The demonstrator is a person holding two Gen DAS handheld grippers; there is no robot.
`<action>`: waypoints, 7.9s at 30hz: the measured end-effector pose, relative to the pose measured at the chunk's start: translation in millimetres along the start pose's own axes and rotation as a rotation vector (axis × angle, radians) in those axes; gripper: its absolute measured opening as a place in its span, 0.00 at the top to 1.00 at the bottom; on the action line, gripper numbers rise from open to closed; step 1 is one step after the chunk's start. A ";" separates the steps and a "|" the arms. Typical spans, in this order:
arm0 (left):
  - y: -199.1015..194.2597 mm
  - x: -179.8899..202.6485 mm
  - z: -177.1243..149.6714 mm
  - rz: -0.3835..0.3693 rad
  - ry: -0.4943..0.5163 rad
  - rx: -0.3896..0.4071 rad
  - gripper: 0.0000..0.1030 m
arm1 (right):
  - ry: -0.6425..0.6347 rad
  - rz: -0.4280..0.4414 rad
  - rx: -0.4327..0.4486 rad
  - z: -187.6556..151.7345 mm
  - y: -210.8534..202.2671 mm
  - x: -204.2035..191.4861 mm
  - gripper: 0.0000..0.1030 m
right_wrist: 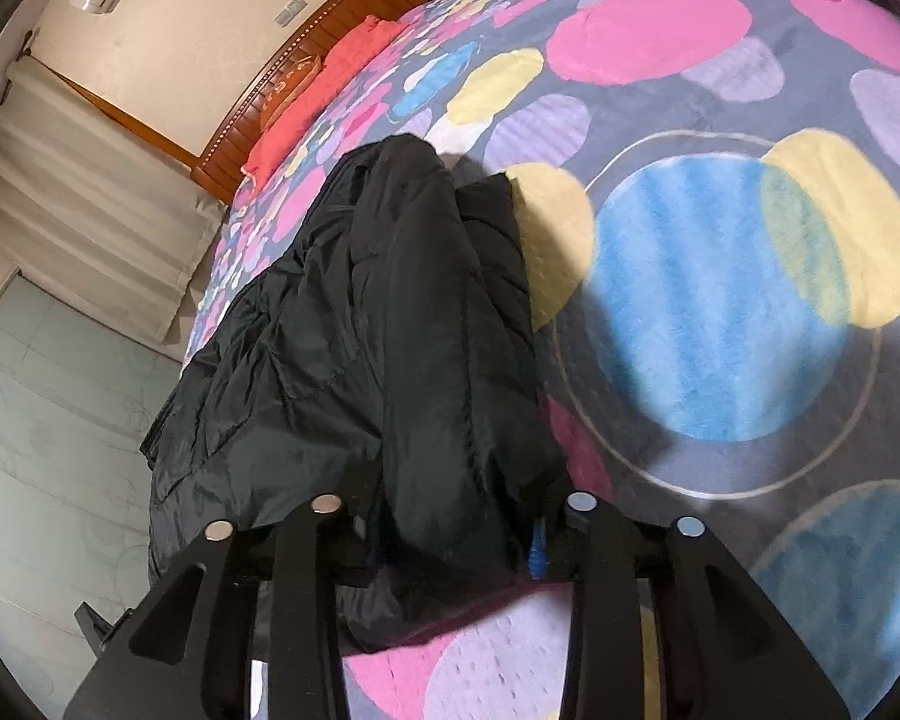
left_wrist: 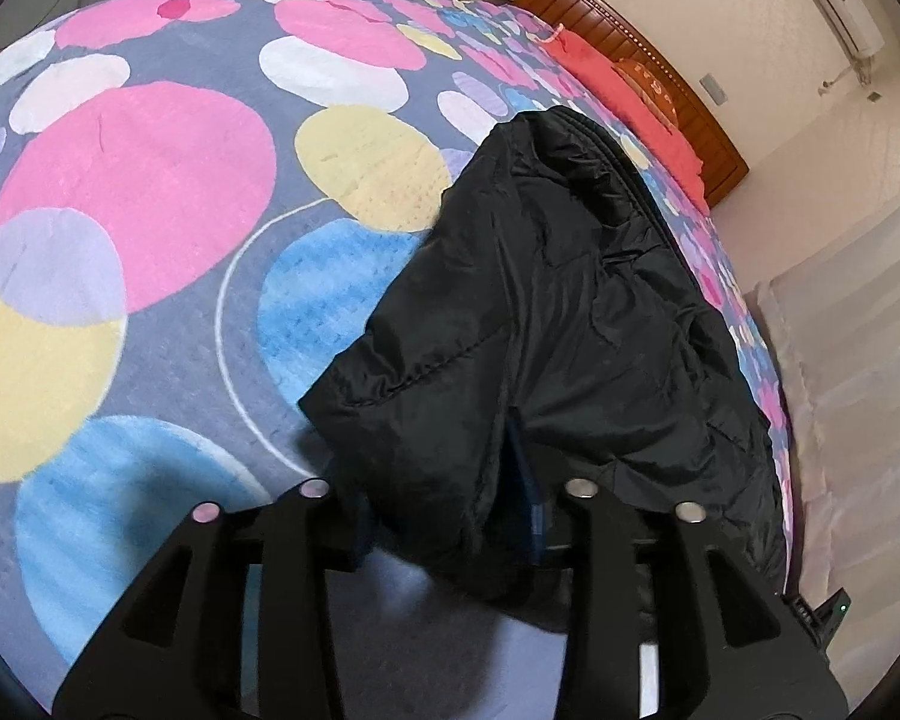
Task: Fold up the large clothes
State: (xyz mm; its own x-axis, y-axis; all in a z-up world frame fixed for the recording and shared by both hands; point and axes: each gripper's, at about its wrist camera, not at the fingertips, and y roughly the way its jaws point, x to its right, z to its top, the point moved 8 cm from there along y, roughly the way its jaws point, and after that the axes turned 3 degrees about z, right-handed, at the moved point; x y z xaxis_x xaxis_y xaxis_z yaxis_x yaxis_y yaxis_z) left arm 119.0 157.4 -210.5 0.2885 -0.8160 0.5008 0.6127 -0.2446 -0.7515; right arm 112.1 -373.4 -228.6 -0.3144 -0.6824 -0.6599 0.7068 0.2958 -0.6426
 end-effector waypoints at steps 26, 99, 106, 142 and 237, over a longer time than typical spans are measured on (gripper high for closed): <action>17.5 11.9 71.5 -0.098 0.217 -0.149 0.31 | -0.548 -0.232 0.068 -17.6 7.2 -143.8 0.45; 81.2 92.0 42.4 -0.180 0.419 -0.256 0.73 | -0.729 -0.350 0.012 -69.5 112.5 -177.3 0.44; 66.8 109.7 40.1 -0.130 0.457 -0.211 0.78 | -0.731 -0.353 0.013 -71.0 112.0 -178.5 0.44; 0.7 281.7 -49.0 0.028 0.704 -0.018 0.83 | -0.584 -0.430 0.211 23.9 -14.2 -81.0 0.37; -3.3 256.7 -58.1 0.087 0.570 0.142 0.36 | -0.505 -0.545 0.234 22.0 -60.5 -29.8 0.35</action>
State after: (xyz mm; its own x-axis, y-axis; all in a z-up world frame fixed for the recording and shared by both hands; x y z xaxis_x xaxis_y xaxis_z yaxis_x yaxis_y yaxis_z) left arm 148.3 -81.7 -104.4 -0.0740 -0.9921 0.1010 0.7083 -0.1236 -0.6950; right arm 92.7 -385.7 -161.5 -0.3687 -0.9294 0.0184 0.6683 -0.2788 -0.6897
